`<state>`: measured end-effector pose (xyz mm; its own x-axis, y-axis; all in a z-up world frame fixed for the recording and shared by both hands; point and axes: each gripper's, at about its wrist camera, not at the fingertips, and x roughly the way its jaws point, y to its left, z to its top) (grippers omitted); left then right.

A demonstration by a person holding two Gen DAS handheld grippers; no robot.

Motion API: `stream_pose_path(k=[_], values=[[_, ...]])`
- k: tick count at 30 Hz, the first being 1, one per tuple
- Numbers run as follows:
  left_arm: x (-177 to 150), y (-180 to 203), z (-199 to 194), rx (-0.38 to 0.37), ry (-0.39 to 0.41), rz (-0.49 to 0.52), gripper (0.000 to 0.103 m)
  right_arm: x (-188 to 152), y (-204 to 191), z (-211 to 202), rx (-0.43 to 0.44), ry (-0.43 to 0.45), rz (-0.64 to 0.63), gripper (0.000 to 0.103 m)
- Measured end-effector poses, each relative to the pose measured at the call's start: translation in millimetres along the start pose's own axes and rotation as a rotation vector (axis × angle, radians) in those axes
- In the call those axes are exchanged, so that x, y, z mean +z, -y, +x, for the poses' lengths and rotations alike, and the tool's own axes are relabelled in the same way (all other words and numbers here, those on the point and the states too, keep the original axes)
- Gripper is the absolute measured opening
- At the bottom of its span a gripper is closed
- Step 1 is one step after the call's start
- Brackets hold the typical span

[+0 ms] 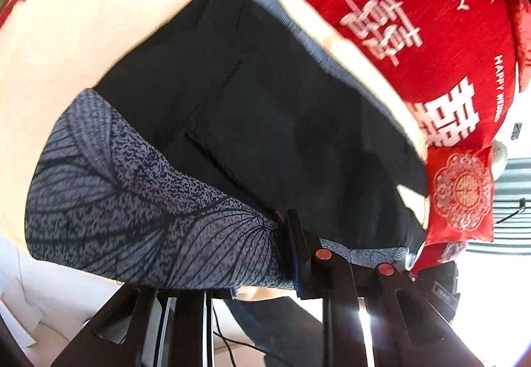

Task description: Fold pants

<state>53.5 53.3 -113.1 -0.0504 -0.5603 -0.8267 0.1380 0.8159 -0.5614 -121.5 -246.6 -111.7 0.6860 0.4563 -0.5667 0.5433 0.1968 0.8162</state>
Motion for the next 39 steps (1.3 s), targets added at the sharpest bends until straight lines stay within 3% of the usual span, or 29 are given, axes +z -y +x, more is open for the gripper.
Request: stream_pose_path(k=[6,11,17,20,23,24,25,27,28,30,31,33,34,36,39], values=[[41,39,-11,-0.001,0.085,-0.002,0.024,73,-87,15,-0.056,-0.121,-0.15,0.009],[100,64,10,0.016,0.168,-0.023,0.024,162,-113,53,-0.101,-0.209,-0.18,0.011],[177,71,77,0.163,0.217,0.014,0.032,257,-89,135,-0.226,-0.296,-0.162,0.012],[201,61,118,0.237,0.187,0.009,0.032,281,-72,163,-0.284,-0.312,-0.189,0.013],[206,59,119,0.243,0.192,-0.018,0.032,287,-72,170,-0.271,-0.316,-0.195,0.014],[205,60,114,0.242,0.182,-0.03,0.032,284,-77,168,-0.266,-0.329,-0.217,0.025],[201,61,101,0.238,0.19,-0.034,0.032,280,-84,165,-0.257,-0.333,-0.245,0.053],[191,66,78,0.251,0.209,-0.024,0.032,268,-109,154,-0.245,-0.338,-0.332,0.088],[186,69,71,0.258,0.213,-0.018,0.033,261,-122,148,-0.267,-0.325,-0.384,0.089],[174,76,55,0.312,0.229,0.008,0.061,247,-142,144,-0.312,-0.315,-0.475,0.088],[170,79,51,0.346,0.253,0.032,0.071,240,-147,145,-0.329,-0.325,-0.513,0.075],[169,89,57,0.381,0.253,0.1,0.071,227,-153,161,-0.387,-0.365,-0.597,0.04],[173,90,66,0.396,0.237,0.112,0.071,224,-150,173,-0.423,-0.389,-0.633,0.035],[182,90,87,0.393,0.225,0.12,0.071,225,-147,195,-0.459,-0.41,-0.666,0.035],[196,86,125,0.496,0.213,0.128,0.071,236,-140,227,-0.536,-0.391,-0.752,0.033]])
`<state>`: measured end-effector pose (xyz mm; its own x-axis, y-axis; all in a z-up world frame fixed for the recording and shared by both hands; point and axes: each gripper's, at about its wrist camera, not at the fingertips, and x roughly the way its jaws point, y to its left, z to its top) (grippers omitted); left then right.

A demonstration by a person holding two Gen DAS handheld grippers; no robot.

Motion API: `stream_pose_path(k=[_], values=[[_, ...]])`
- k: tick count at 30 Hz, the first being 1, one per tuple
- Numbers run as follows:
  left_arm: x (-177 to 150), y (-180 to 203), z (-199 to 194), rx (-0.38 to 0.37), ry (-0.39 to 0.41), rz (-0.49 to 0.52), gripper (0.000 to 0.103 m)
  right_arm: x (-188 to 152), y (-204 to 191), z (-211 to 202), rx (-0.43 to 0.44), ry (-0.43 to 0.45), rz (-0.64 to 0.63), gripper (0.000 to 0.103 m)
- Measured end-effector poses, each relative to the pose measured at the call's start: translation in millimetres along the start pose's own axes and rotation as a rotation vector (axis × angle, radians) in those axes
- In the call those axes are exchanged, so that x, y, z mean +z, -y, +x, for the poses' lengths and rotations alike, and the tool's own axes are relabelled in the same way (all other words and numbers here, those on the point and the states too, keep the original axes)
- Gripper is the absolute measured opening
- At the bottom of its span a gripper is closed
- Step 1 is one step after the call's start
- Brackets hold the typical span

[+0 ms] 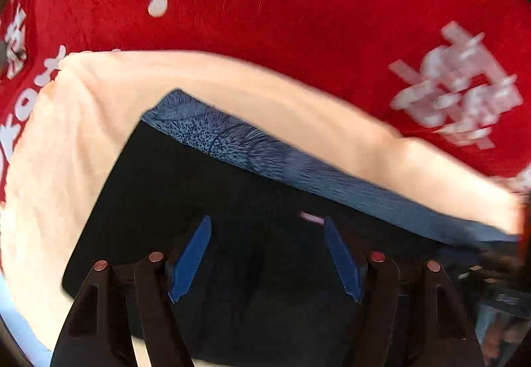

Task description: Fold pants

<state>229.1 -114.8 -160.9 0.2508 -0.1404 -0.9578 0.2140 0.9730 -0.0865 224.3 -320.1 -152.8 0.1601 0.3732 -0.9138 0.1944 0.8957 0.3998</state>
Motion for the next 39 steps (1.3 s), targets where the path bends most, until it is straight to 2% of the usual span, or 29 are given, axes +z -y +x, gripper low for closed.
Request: stream_pose_path(k=[3,5,7,8,9,10,11,14,20,27,31,35,39], values=[[3,10,14,0.062,0.052,0.063,0.072,20,12,0,0.041,0.063,0.039,0.031],[5,17,12,0.099,0.029,0.093,0.072,29,27,-17,0.056,0.12,0.127,0.034],[2,18,2,0.087,-0.009,0.081,0.072,28,41,-35,0.1,0.163,0.189,0.037],[0,20,-1,0.082,-0.022,0.078,0.072,25,43,-46,0.1,0.18,0.202,0.041],[-6,21,-9,0.074,-0.034,0.078,0.072,22,46,-52,0.098,0.188,0.208,0.05],[-16,24,-20,0.062,-0.045,0.089,0.072,11,51,-65,0.112,0.199,0.219,0.055],[-21,27,-24,0.057,-0.052,0.098,0.072,0,55,-72,0.128,0.198,0.229,0.055],[-49,47,-41,0.018,-0.104,0.149,0.072,-38,72,-92,0.143,0.176,0.271,0.055],[-102,99,-56,-0.082,-0.186,0.279,0.072,-139,96,-126,0.102,0.195,0.41,0.055],[-141,180,-72,-0.259,-0.213,0.44,0.072,-297,128,-167,-0.001,0.268,0.673,0.056],[-166,218,-76,-0.34,-0.235,0.515,0.072,-371,139,-176,-0.071,0.288,0.779,0.056],[-184,252,-73,-0.401,-0.277,0.535,0.072,-420,152,-176,-0.133,0.295,0.848,0.056],[-200,282,-58,-0.414,-0.306,0.586,0.072,-441,165,-168,-0.148,0.279,0.83,0.056]])
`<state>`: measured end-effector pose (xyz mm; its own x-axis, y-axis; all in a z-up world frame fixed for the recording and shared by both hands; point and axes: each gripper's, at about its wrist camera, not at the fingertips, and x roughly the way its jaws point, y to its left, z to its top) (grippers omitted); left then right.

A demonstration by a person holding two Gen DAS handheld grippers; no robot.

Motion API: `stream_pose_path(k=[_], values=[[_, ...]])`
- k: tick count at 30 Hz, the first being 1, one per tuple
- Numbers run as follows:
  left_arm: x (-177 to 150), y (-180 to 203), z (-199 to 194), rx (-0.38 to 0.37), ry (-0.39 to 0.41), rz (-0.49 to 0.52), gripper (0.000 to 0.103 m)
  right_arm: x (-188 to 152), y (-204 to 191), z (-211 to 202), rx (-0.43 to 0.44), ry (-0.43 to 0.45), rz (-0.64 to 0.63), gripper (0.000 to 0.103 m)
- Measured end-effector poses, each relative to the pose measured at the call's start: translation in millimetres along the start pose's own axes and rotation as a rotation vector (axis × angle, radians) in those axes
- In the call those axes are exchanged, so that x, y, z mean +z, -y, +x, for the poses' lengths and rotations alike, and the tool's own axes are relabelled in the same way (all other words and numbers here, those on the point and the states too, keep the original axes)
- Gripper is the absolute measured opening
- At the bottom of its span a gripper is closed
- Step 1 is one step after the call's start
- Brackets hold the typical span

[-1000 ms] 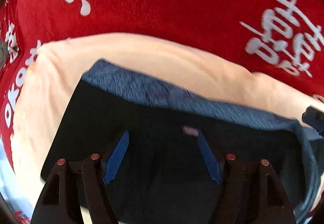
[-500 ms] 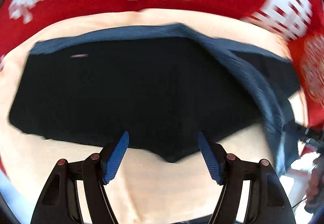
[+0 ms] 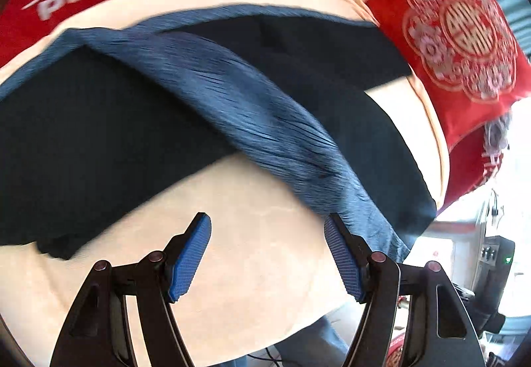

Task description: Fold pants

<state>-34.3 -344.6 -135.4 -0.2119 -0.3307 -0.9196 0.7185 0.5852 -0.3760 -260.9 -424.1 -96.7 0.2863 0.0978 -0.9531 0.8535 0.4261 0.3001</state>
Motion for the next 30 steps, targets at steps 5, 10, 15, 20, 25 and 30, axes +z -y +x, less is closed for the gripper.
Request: stream_pose_path(k=[5,10,15,20,25,30], values=[[1,21,29,-0.01,-0.04,-0.015,0.072,8,17,19,0.091,-0.033,-0.024,0.056],[-2,26,42,-0.079,-0.018,-0.131,0.083,21,14,17,0.238,-0.055,-0.098,0.049],[0,24,46,-0.097,-0.009,-0.223,0.071,35,15,24,0.283,-0.147,-0.095,0.003],[13,33,42,-0.146,-0.03,-0.241,0.018,69,-2,-26,0.369,-0.088,-0.162,0.003],[49,50,8,-0.16,0.069,-0.238,0.018,142,-29,-76,0.422,0.01,-0.254,0.003],[108,69,-14,-0.144,0.159,-0.159,0.018,233,-60,-103,0.4,0.097,-0.338,0.003]])
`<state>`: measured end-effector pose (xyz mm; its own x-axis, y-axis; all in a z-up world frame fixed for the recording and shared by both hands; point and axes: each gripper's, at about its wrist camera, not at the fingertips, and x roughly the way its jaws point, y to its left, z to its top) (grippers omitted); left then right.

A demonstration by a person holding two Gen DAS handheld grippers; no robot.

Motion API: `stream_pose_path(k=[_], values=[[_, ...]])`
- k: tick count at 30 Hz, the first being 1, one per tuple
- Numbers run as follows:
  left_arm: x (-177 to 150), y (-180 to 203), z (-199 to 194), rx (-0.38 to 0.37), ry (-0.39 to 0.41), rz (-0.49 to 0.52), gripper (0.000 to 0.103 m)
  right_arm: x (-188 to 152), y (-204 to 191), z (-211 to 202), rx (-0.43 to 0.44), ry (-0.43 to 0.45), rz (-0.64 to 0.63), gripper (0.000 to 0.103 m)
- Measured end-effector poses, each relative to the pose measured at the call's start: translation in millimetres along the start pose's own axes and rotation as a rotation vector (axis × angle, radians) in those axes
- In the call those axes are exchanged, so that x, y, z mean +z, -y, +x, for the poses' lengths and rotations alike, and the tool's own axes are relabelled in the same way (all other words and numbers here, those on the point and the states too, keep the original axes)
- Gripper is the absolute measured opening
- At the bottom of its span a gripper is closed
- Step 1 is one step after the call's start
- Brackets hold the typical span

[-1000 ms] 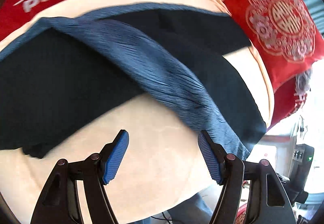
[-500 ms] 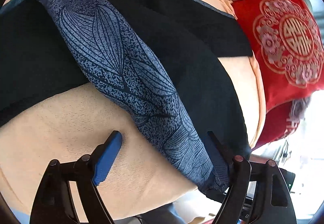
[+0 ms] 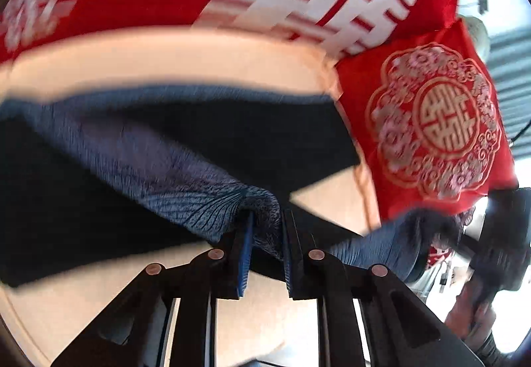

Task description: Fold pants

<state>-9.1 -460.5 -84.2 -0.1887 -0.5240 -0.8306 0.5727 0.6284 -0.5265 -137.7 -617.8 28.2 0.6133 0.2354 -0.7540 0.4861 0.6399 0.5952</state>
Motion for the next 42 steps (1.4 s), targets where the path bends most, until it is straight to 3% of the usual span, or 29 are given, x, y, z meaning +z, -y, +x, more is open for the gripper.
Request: stream_pose_path(k=[5,6,7,8,12,14,15,16,20,22,24,27,30,31,32,33,34,37,39,42], values=[[48,12,-20,0.085,0.097,0.065,0.023,87,28,7,-0.07,-0.006,-0.015,0.003],[52,9,-22,0.119,0.109,0.07,0.031,97,34,11,-0.08,-0.014,-0.011,0.004],[54,4,-22,0.171,0.128,0.071,0.062,109,40,22,-0.109,-0.03,-0.012,0.005],[54,-3,-23,0.231,0.152,0.067,0.077,115,44,28,-0.136,-0.038,-0.022,0.006],[39,-41,-2,0.409,0.123,0.062,0.077,130,58,64,-0.256,-0.07,-0.067,0.01],[26,-69,23,0.513,0.067,0.051,0.077,134,63,77,-0.297,-0.088,-0.09,0.047],[21,-78,32,0.544,0.041,0.044,0.077,136,63,81,-0.329,-0.08,-0.119,0.08],[15,-94,46,0.578,-0.011,0.019,0.077,139,59,80,-0.348,-0.057,-0.146,0.088],[7,-111,47,0.557,0.039,-0.051,0.083,134,41,60,-0.403,-0.012,-0.187,0.088],[8,-111,48,0.57,0.037,-0.056,0.083,108,43,43,-0.349,0.004,-0.127,0.088],[10,-113,48,0.571,0.035,-0.062,0.083,73,60,41,-0.341,-0.034,-0.024,0.086],[11,-118,46,0.563,0.034,-0.054,0.083,36,96,54,-0.392,-0.092,0.121,0.07],[13,-119,47,0.565,0.043,-0.039,0.083,25,130,62,-0.371,-0.047,0.272,0.063],[15,-118,49,0.566,0.049,-0.036,0.083,27,138,65,-0.374,-0.019,0.295,0.051],[16,-117,52,0.567,0.054,-0.033,0.083,31,141,68,-0.364,-0.002,0.297,0.038],[16,-117,52,0.568,0.059,-0.031,0.083,35,142,70,-0.358,-0.001,0.294,0.015],[15,-116,52,0.57,0.058,-0.032,0.083,42,135,70,-0.357,0.009,0.264,0.01],[21,-115,46,0.586,0.047,-0.058,0.083,63,94,54,-0.347,0.07,0.073,0.009],[26,-112,38,0.577,0.081,-0.061,0.083,73,73,43,-0.328,0.1,-0.02,0.009],[30,-115,43,0.583,0.055,-0.069,0.083,76,92,59,-0.33,0.014,0.025,0.013]])
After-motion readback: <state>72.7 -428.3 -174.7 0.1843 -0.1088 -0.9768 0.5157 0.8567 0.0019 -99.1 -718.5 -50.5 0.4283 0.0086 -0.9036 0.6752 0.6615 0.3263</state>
